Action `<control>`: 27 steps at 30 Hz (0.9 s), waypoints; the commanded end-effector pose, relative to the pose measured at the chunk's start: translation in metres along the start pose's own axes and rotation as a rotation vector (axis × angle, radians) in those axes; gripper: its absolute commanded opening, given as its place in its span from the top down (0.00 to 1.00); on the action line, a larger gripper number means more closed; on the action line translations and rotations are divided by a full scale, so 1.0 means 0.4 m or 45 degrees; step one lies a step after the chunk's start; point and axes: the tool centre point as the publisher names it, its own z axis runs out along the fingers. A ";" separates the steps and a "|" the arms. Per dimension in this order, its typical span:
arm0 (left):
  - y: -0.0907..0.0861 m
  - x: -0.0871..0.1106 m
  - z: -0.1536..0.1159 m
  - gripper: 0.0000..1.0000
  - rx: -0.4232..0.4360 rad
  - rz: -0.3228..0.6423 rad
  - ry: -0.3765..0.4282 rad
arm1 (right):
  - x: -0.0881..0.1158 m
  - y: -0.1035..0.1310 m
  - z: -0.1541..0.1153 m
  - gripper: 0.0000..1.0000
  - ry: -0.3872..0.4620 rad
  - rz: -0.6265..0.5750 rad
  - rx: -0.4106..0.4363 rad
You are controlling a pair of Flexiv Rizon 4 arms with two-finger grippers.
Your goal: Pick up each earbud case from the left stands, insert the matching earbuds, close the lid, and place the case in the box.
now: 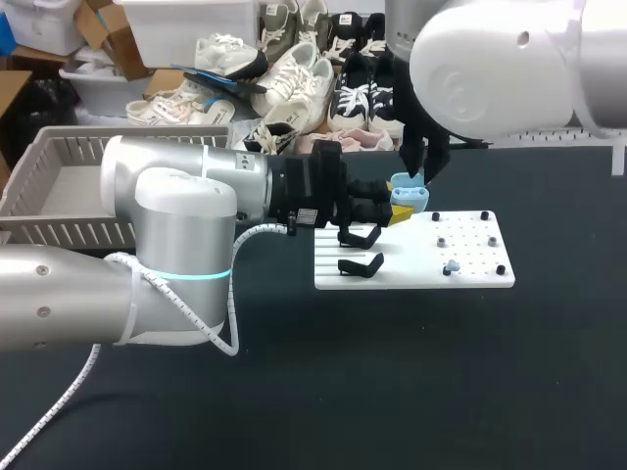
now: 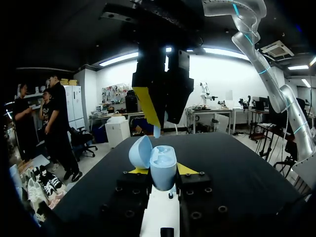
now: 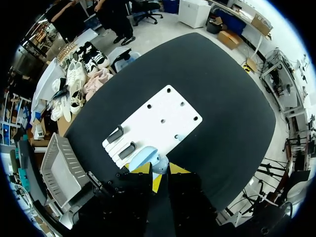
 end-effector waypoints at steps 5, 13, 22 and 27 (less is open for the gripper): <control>-0.003 0.001 -0.001 1.00 -0.006 0.001 -0.003 | 0.006 0.011 0.009 1.00 0.016 -0.012 0.003; -0.003 0.001 -0.001 1.00 -0.006 0.001 -0.003 | 0.012 0.005 0.011 1.00 0.029 -0.015 0.000; -0.003 0.001 -0.001 1.00 -0.006 0.001 -0.003 | 0.022 -0.001 0.022 1.00 0.052 -0.018 -0.002; -0.003 0.001 -0.001 1.00 -0.006 0.001 -0.003 | 0.022 -0.001 0.027 1.00 0.056 -0.018 0.002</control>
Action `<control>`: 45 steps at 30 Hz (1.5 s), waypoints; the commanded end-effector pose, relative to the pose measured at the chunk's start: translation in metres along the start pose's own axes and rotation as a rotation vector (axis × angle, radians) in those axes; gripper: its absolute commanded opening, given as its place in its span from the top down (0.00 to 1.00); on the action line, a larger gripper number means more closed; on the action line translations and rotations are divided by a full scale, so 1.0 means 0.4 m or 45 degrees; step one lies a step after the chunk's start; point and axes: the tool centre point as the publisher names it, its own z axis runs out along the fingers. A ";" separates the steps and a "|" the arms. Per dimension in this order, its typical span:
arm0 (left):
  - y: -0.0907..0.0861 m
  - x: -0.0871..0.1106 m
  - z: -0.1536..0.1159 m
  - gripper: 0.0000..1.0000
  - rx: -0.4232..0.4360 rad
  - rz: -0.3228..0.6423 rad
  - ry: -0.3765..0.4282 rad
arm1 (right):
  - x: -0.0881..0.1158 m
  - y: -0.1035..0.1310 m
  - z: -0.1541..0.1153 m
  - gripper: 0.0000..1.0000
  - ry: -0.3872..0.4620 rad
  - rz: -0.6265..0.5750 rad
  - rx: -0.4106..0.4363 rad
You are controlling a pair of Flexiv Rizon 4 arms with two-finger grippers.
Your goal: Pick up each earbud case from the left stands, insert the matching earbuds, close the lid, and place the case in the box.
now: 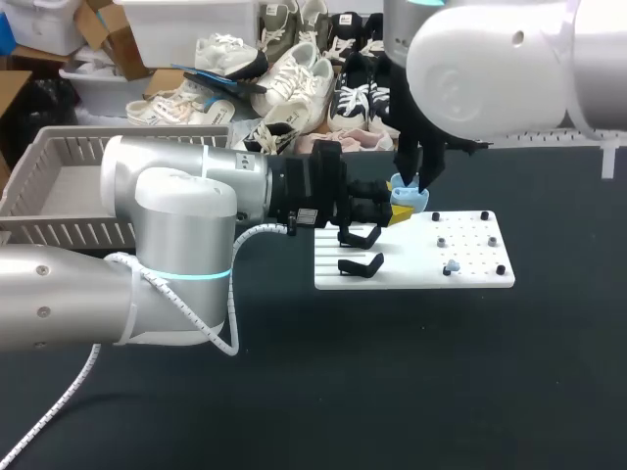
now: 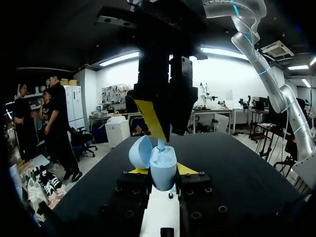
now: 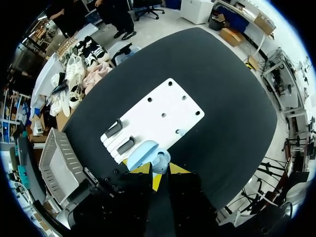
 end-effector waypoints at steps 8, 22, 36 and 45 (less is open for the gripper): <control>-0.003 0.001 -0.001 1.00 -0.006 0.001 -0.003 | 0.006 0.001 0.010 1.00 0.014 -0.006 0.002; -0.003 0.001 -0.001 1.00 -0.006 0.001 -0.003 | 0.018 -0.002 -0.001 1.00 0.011 -0.007 -0.014; -0.003 0.001 -0.001 1.00 -0.006 0.001 -0.003 | 0.012 0.000 0.004 1.00 0.015 0.000 -0.010; -0.003 0.001 -0.001 1.00 -0.006 0.001 -0.003 | 0.006 0.001 0.003 1.00 0.013 0.004 -0.009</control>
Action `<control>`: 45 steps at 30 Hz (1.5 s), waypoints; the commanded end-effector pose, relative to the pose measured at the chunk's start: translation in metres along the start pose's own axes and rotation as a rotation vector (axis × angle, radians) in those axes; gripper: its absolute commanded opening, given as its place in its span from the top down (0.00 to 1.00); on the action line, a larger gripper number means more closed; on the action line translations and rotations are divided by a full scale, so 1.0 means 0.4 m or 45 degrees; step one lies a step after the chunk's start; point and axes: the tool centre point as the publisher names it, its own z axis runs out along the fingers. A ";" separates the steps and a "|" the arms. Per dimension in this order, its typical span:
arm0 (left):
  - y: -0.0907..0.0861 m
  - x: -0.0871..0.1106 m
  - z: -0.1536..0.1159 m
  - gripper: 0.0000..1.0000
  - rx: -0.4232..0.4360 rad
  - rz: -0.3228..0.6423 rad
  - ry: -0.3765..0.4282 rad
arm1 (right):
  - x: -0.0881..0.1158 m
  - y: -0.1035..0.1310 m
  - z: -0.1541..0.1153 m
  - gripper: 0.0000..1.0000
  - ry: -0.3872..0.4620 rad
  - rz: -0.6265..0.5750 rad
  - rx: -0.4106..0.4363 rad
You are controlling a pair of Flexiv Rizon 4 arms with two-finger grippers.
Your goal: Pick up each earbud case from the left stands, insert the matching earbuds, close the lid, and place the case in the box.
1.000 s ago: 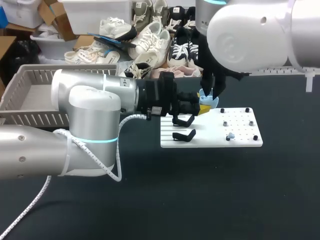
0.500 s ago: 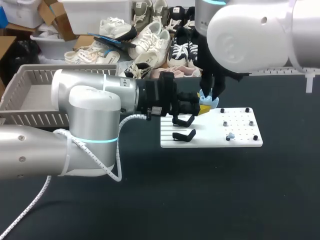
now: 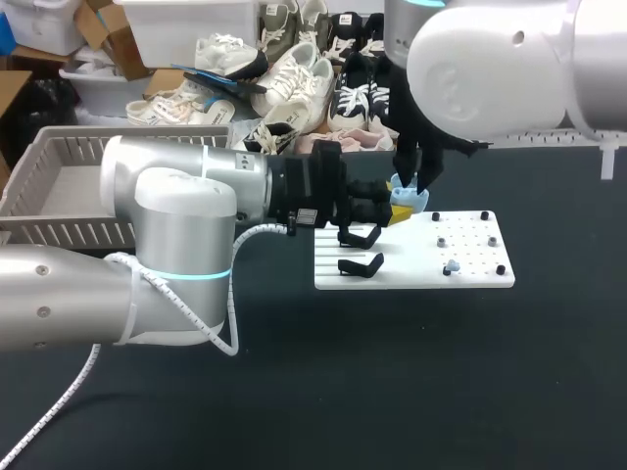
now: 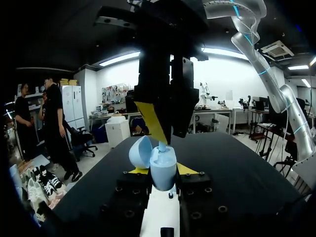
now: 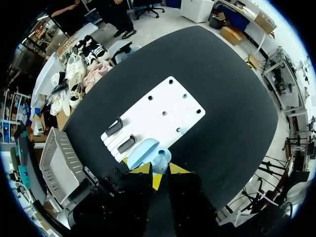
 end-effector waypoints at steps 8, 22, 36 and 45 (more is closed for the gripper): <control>-0.003 0.001 -0.001 1.00 -0.005 0.001 -0.003 | -0.003 0.001 0.004 1.00 0.004 -0.002 -0.001; -0.003 0.001 -0.001 1.00 -0.005 0.001 -0.003 | -0.006 -0.004 0.014 1.00 0.018 0.005 0.001; -0.003 0.001 -0.001 1.00 -0.005 0.001 -0.003 | -0.011 -0.010 0.006 1.00 0.006 0.014 0.001; -0.003 0.001 -0.001 1.00 -0.005 0.001 -0.003 | -0.010 -0.004 0.014 1.00 0.016 0.015 0.007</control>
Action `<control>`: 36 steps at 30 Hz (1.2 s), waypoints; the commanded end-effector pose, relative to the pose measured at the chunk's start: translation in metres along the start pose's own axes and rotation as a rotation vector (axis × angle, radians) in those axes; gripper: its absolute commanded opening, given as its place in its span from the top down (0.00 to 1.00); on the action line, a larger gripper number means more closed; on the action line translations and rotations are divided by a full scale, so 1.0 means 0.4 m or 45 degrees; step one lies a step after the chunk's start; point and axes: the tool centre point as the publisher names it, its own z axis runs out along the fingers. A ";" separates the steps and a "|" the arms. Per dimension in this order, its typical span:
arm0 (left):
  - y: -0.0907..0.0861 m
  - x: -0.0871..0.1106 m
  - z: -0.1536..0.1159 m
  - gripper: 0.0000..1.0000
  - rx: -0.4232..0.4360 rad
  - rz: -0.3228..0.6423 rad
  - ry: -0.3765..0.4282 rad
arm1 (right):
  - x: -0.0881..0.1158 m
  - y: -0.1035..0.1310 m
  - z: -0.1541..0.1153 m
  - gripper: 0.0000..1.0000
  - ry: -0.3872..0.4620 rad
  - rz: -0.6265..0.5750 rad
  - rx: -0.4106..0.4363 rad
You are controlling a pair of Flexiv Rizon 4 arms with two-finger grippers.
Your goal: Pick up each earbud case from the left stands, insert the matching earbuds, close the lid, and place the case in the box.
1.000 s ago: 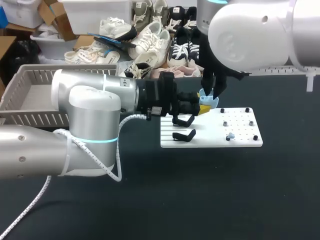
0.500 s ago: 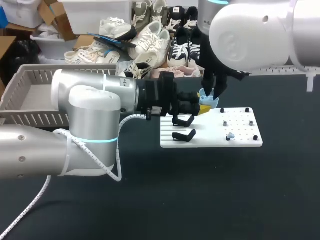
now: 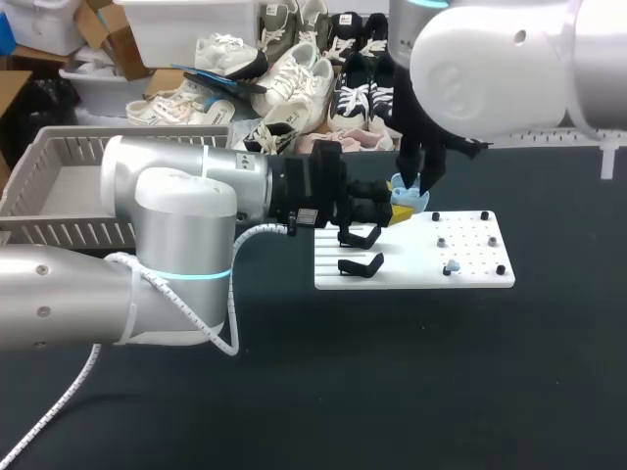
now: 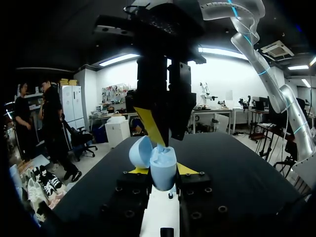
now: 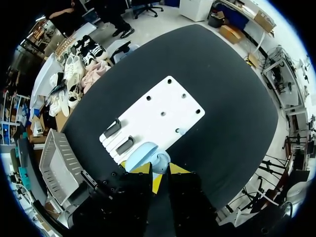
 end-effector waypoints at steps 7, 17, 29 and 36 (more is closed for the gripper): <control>-0.002 0.001 -0.002 1.00 -0.006 0.001 -0.003 | 0.000 0.003 0.007 1.00 0.009 0.001 -0.004; -0.002 0.001 -0.002 1.00 -0.006 0.001 -0.003 | 0.005 0.004 0.012 1.00 0.025 -0.009 -0.012; -0.002 0.001 -0.002 1.00 -0.006 0.001 -0.003 | 0.012 -0.004 0.014 0.79 0.031 -0.025 -0.025; -0.002 0.001 -0.002 1.00 -0.006 0.001 -0.003 | 0.019 -0.011 0.011 0.67 0.033 -0.032 -0.027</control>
